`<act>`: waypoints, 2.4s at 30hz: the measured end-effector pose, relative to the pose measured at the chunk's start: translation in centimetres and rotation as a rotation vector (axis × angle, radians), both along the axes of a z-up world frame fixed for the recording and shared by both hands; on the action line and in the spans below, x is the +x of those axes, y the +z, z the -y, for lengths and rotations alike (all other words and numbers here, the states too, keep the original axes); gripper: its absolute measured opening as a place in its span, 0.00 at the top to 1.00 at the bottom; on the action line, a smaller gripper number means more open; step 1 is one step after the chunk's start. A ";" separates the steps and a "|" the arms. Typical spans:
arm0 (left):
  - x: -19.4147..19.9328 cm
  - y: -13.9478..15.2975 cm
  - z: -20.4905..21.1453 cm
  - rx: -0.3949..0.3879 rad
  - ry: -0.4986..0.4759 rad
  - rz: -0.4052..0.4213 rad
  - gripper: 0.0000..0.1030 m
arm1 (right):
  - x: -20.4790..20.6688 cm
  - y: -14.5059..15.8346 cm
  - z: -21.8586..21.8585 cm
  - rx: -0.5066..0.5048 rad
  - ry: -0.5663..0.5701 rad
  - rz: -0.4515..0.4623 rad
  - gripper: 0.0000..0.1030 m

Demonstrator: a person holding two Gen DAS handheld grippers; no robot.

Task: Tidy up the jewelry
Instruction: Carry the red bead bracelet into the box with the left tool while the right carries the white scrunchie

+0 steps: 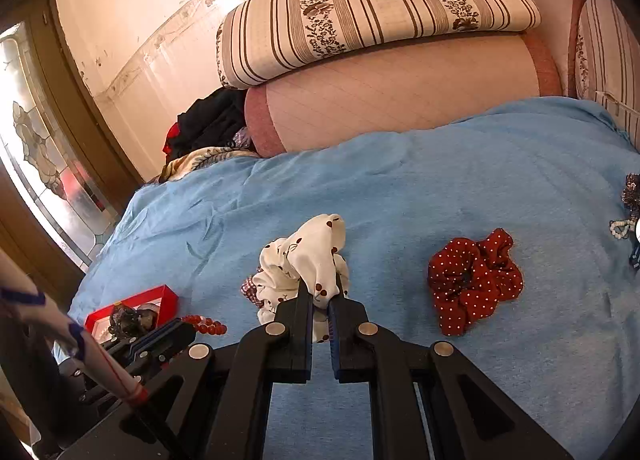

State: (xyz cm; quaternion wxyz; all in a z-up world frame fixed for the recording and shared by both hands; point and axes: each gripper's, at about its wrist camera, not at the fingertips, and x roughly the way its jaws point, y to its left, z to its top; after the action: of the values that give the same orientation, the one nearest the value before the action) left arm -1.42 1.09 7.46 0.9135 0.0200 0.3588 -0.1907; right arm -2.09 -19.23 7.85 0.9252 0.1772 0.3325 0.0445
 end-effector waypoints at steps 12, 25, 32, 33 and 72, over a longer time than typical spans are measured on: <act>0.1 0.0 -0.3 0.014 0.019 0.020 0.93 | -0.1 -0.1 -0.3 -0.019 -0.004 -0.002 0.93; -1.4 1.7 -1.7 0.020 0.064 0.077 0.93 | -1.2 0.8 -1.2 -0.008 0.002 0.025 0.93; -3.2 3.8 -4.0 -0.005 0.108 0.125 0.93 | -3.5 1.9 -3.0 0.008 0.008 0.048 0.93; -3.6 4.1 -4.3 -0.007 0.115 0.134 0.93 | -3.9 2.0 -3.3 0.013 0.011 0.052 0.93; -11.2 -0.2 -23.3 -0.086 0.371 -0.046 0.93 | -9.3 -1.5 -23.5 -0.046 0.377 -0.079 0.93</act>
State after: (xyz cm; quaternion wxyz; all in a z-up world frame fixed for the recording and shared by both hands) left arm -12.57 24.44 7.29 0.9246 -0.0901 0.3685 -0.0346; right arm -11.43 4.31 6.34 0.8906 0.0922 0.3967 0.2023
